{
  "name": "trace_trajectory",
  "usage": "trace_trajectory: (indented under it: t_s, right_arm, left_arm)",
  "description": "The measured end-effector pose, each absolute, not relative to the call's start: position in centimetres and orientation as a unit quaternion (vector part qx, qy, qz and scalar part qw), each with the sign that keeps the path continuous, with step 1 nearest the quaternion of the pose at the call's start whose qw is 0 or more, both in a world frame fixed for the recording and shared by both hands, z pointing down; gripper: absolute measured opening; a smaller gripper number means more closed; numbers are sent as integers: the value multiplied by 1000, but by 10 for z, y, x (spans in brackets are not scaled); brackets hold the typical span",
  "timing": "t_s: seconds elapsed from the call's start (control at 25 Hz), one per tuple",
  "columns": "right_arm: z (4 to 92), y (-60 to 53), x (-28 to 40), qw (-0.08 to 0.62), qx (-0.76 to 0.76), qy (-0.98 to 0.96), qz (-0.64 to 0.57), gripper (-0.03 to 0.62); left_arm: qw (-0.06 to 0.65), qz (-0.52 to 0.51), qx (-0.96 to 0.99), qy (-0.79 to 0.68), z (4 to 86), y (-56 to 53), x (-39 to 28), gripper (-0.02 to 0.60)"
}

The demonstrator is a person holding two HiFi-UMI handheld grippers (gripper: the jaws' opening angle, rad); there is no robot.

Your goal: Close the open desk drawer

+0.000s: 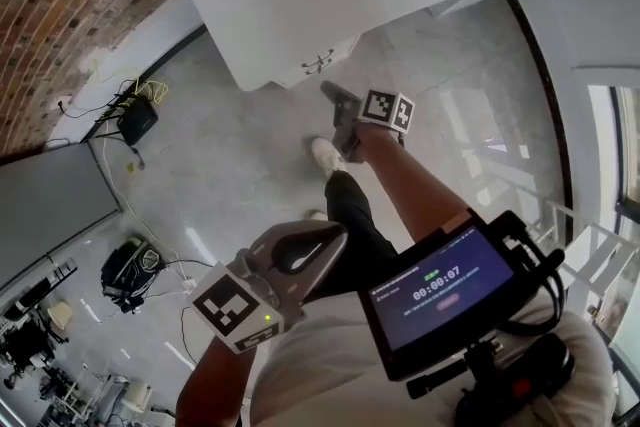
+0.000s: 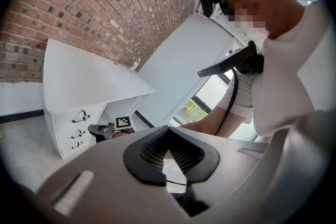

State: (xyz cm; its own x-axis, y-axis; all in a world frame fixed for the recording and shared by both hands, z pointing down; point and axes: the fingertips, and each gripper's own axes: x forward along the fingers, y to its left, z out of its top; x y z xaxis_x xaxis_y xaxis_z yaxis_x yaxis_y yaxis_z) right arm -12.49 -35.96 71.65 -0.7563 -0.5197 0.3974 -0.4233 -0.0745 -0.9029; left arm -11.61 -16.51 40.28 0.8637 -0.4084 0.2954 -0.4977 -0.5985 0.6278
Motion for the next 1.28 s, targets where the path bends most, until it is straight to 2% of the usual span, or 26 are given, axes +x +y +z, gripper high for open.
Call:
trace_trajectory:
  t_s: [0.64, 1.28]
  right_arm:
    - [553, -209, -128, -103, -296, 807, -501, 35]
    - [406, -93, -148, -179, -206, 901, -336, 25]
  left_arm:
    - [300, 59, 915, -262, 332, -42, -136, 6]
    - [270, 42, 917, -289, 294, 20, -160, 6]
